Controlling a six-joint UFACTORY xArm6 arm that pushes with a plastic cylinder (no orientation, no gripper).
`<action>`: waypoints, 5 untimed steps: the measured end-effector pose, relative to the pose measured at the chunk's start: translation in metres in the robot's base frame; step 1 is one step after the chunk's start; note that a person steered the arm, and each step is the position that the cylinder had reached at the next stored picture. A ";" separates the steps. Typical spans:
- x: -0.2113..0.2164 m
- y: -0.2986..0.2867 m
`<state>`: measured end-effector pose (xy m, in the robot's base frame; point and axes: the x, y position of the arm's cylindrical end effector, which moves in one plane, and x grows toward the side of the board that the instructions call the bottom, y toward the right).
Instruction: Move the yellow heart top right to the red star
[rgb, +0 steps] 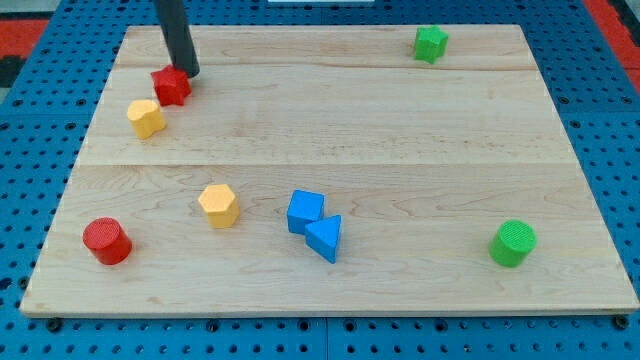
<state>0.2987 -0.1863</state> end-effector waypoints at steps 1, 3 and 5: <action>-0.017 -0.041; 0.085 -0.078; 0.065 0.081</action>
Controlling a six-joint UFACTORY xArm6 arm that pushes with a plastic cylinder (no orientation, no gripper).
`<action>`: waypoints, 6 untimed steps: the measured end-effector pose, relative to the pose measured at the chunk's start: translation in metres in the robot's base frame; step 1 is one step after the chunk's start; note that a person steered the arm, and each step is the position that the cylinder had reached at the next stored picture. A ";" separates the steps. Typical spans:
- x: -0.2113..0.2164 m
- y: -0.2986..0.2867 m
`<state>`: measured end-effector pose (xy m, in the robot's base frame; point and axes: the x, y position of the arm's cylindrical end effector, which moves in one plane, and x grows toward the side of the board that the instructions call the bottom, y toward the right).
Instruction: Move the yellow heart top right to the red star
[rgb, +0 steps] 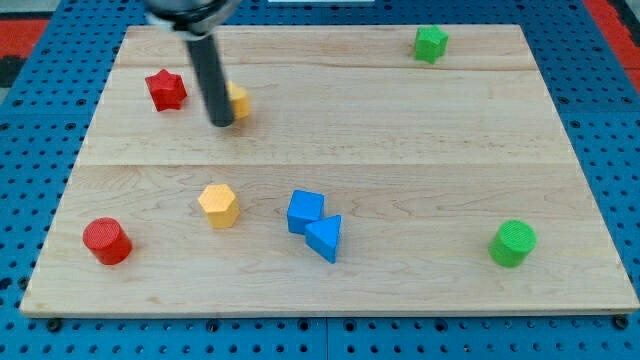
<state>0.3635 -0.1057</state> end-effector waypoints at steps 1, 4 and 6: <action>-0.047 -0.028; -0.017 -0.079; -0.005 -0.055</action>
